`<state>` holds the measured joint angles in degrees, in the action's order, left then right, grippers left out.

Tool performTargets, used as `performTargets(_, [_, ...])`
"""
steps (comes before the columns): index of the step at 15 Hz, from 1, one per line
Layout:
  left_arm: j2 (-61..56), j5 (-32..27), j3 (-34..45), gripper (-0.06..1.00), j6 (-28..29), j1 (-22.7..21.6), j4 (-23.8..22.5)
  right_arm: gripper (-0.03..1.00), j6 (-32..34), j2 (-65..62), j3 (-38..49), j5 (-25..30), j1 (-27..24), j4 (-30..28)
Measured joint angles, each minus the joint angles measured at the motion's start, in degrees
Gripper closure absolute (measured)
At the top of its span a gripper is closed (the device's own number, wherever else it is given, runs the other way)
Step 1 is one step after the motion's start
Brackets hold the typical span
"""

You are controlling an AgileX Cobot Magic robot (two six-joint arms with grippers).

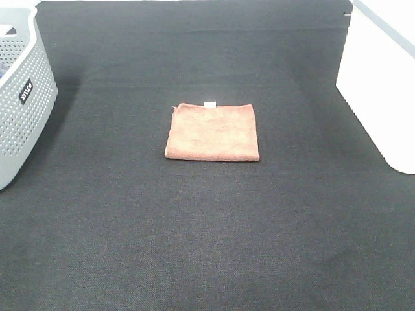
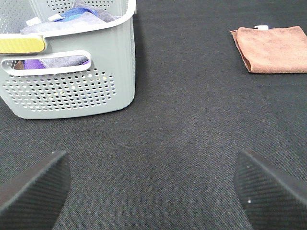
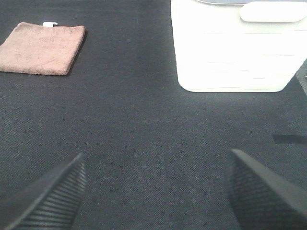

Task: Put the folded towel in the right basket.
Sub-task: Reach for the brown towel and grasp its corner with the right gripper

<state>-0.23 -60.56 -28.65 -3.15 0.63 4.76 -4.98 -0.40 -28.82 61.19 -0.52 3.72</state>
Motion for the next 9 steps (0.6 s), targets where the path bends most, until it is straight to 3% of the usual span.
performTargets(9, [0.0, 0.0, 0.0, 0.07, 0.0, 0.0, 0.0, 0.21, 0.0, 0.0, 0.0, 0.0, 0.0, 0.0])
